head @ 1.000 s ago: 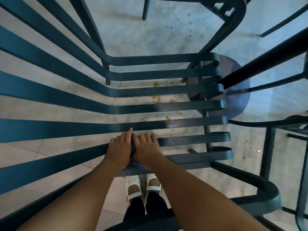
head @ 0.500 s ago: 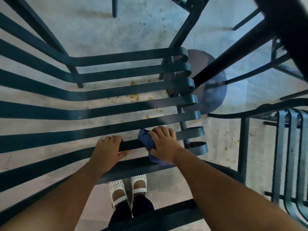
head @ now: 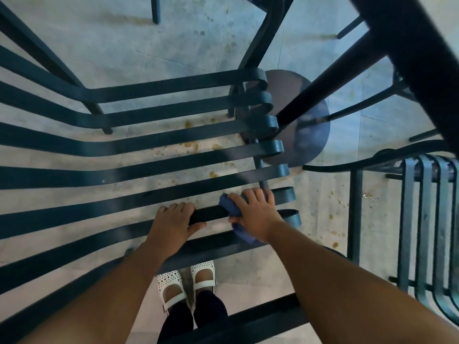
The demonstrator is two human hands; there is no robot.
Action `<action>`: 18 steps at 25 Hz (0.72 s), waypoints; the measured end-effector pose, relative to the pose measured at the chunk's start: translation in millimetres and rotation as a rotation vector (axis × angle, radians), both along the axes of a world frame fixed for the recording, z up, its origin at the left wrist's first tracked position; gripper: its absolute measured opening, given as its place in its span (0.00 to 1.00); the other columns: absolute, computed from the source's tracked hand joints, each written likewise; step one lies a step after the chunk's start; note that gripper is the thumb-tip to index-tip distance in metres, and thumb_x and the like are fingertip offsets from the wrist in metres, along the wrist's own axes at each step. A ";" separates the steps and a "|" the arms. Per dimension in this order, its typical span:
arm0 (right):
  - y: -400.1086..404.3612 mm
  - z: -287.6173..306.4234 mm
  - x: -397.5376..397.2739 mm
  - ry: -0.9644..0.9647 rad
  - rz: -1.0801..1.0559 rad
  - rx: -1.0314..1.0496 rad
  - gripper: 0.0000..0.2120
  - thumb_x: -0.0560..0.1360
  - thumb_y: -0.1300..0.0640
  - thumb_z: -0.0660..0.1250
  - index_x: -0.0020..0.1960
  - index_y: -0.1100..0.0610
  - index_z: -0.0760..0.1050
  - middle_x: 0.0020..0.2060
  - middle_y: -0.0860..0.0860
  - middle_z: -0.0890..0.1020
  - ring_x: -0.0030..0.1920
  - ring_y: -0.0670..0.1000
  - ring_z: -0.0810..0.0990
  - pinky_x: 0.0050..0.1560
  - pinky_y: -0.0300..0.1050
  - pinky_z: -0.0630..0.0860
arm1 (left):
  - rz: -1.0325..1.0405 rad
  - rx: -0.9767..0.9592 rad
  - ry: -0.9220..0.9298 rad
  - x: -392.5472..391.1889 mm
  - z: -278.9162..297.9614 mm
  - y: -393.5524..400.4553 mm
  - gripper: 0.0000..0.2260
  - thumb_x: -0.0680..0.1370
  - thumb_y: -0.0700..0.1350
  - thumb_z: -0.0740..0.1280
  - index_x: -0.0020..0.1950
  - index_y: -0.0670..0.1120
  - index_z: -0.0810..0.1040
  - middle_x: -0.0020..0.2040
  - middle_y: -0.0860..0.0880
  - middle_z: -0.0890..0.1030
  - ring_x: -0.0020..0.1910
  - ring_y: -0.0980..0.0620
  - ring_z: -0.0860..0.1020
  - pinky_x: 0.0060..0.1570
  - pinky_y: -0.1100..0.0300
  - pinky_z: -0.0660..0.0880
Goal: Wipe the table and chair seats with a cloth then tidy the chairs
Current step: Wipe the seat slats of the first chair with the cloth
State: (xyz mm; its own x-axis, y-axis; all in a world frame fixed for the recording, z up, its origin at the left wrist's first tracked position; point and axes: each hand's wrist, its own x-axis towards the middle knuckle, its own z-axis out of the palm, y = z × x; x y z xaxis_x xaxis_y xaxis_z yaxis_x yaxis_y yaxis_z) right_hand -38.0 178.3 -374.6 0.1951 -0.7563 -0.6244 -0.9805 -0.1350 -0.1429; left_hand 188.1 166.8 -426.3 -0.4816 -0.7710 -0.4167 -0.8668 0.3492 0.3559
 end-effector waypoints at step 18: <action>3.5 0.8 10.6 0.544 -0.262 0.229 0.44 0.76 0.59 0.64 0.75 0.59 0.33 0.73 0.65 0.35 0.71 0.75 0.42 0.59 0.58 0.71 | -0.059 0.173 -0.068 24.5 15.8 14.1 0.41 0.70 0.69 0.61 0.76 0.52 0.50 0.73 0.45 0.57 0.71 0.43 0.58 0.70 0.46 0.53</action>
State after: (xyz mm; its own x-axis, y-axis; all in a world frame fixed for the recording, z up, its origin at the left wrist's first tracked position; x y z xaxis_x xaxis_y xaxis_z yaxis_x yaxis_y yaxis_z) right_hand -27.4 181.8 -373.8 -0.3681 -0.5720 -0.7331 -0.9172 0.0941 0.3871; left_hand 212.6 180.9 -410.5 -0.4900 -0.6564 -0.5737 -0.8708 0.3386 0.3564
